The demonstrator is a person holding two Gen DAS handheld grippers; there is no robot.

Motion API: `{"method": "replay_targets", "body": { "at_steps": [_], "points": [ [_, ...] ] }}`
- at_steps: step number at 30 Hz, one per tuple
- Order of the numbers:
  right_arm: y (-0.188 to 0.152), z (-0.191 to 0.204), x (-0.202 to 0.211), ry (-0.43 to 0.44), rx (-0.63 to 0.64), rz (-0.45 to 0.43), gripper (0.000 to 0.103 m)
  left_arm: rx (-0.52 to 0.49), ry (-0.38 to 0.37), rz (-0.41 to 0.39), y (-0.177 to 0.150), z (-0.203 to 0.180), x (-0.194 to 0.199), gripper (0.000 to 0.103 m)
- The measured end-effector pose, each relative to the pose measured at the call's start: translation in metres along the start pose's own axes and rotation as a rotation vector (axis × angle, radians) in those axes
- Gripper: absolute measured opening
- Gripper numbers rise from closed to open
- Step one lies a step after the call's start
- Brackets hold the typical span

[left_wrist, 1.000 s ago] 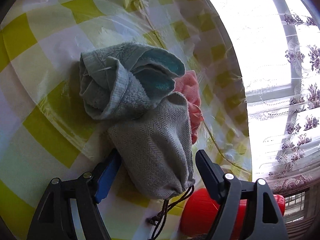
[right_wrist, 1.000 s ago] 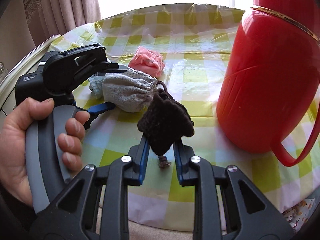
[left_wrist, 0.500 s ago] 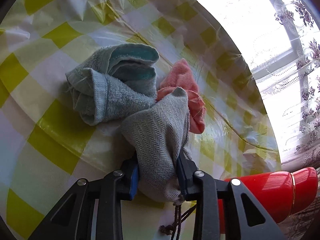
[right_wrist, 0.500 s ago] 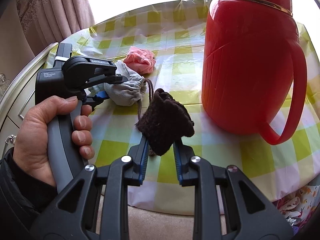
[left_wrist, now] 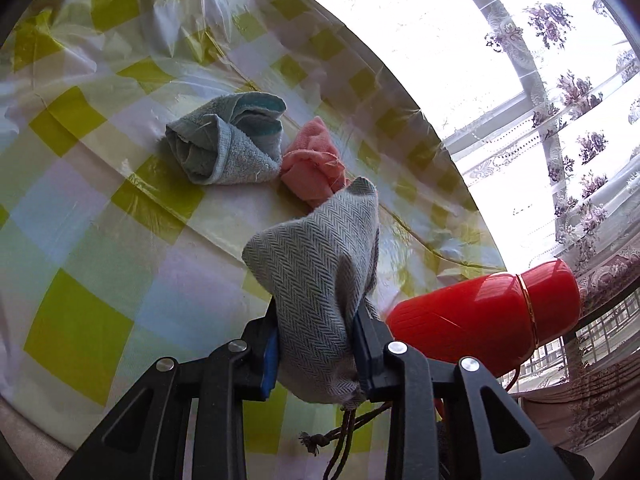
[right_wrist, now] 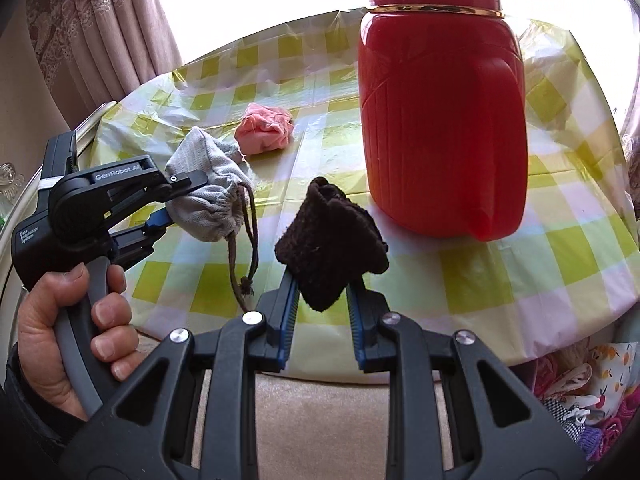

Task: Organize soft objects
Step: 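Carry the grey bag and brown pouch over the white box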

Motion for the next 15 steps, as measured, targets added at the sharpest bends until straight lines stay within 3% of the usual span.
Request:
{"method": "replay_targets", "body": {
  "at_steps": [8, 15],
  "points": [
    [-0.02, -0.032, 0.039, -0.034, -0.063, -0.025, 0.027, -0.117, -0.108, 0.075, -0.06, -0.042, 0.027, 0.032],
    [-0.051, -0.091, 0.082, -0.129, -0.162, -0.035, 0.027, -0.335, -0.18, 0.165, -0.129, -0.105, 0.027, 0.032]
  ]
}}
Point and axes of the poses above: each gripper's, at about its wrist camera, not at the fingertips, and x roughly against the way its jaws point, z to its left, y to its top, the point moved 7 cm from there along -x, roughly the way its jaws point, and after that the axes turned 12 degrees about x, right-handed, at the moved point
